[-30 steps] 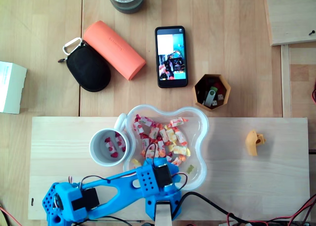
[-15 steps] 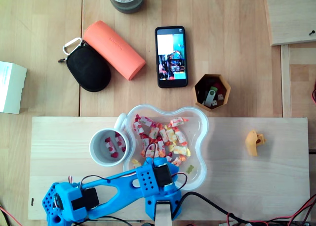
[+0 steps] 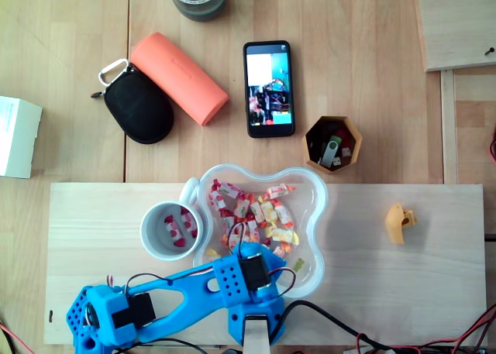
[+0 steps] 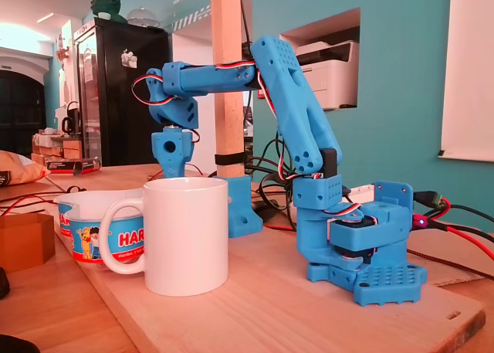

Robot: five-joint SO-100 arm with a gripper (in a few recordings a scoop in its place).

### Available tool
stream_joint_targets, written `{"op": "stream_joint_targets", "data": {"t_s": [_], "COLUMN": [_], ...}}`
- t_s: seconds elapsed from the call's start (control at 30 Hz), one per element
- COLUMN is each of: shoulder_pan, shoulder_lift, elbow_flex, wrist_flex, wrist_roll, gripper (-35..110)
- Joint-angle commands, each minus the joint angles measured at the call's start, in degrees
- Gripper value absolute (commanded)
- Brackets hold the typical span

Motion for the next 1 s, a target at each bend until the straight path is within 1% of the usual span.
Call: {"op": "stream_joint_targets", "data": {"t_s": [0.0,0.1,0.27,0.37,0.97], "shoulder_pan": [0.53,-0.18,-4.31,-5.54,-5.54], "shoulder_lift": [1.41,1.23,-1.14,-3.69,-4.48], "elbow_flex": [0.26,1.32,1.76,1.49,0.7], "wrist_flex": [-1.05,-1.76,-2.11,-2.2,-2.29], "wrist_roll": [1.58,2.2,2.46,4.31,5.45], "gripper": [25,25,24,24,24]}}
